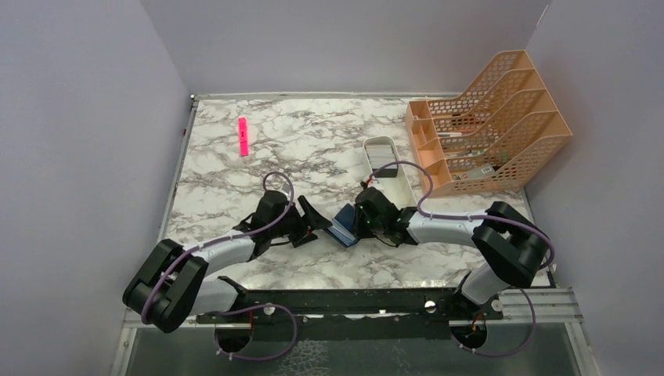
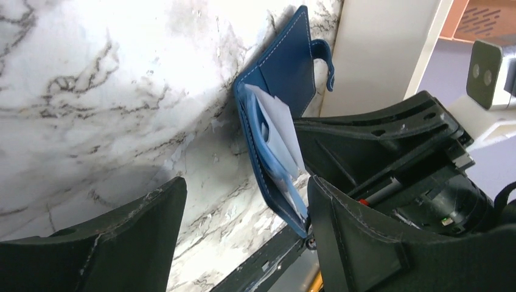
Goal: Put the credit cards into the card holder
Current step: Open the card holder at the center of the board.
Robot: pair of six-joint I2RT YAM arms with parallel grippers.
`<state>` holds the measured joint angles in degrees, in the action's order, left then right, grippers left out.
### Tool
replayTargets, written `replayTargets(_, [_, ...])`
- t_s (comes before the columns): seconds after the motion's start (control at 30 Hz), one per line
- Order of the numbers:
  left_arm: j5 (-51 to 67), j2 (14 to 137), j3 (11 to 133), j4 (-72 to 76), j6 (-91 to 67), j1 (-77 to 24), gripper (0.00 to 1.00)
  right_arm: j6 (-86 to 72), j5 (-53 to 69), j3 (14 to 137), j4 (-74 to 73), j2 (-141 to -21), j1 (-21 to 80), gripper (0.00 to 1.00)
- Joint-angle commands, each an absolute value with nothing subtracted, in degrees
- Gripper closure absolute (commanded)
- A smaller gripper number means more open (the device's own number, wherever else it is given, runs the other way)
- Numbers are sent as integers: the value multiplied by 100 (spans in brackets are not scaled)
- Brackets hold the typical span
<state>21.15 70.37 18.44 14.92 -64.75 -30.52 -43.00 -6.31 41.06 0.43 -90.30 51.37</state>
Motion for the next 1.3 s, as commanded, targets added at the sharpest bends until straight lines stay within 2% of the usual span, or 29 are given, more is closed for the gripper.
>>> replayTargets(0.0, [2036, 7291, 2142, 1626, -6485, -3114, 26, -4333, -517, 3969, 16, -8970, 5194, 88])
replayTargets(0.1, [2027, 7383, 2232, 1624, -6457, -3169, 32, -4340, -510, 3954, 26, -8963, 5194, 88])
replayTargets(0.3, [1902, 7551, 2300, 1602, -6302, -3255, 59, -4351, -404, 3924, 86, -8946, 5194, 87])
replayTargets(0.5, [1873, 7642, 2494, 1040, -5760, -3270, 98, -4216, -362, 3978, -61, -8808, 5190, 84])
replayTargets(0.53, [1859, 7618, 2550, 888, -5614, -3270, 100, -4156, -407, 4014, -159, -8737, 5194, 81])
replayTargets(0.77, [2079, 7801, 3648, -809, -4186, -3261, 100, -3749, 60, 4308, -783, -7773, 5194, 57])
replayTargets(0.93, [2491, 7828, 3954, -1152, -3990, -3258, 100, -3577, 365, 4513, -769, -7614, 5211, 36])
replayTargets(1.27, [2780, 7761, 4101, -1472, -3787, -3251, 100, -3533, -660, 5255, -1277, -9005, 5439, 34])
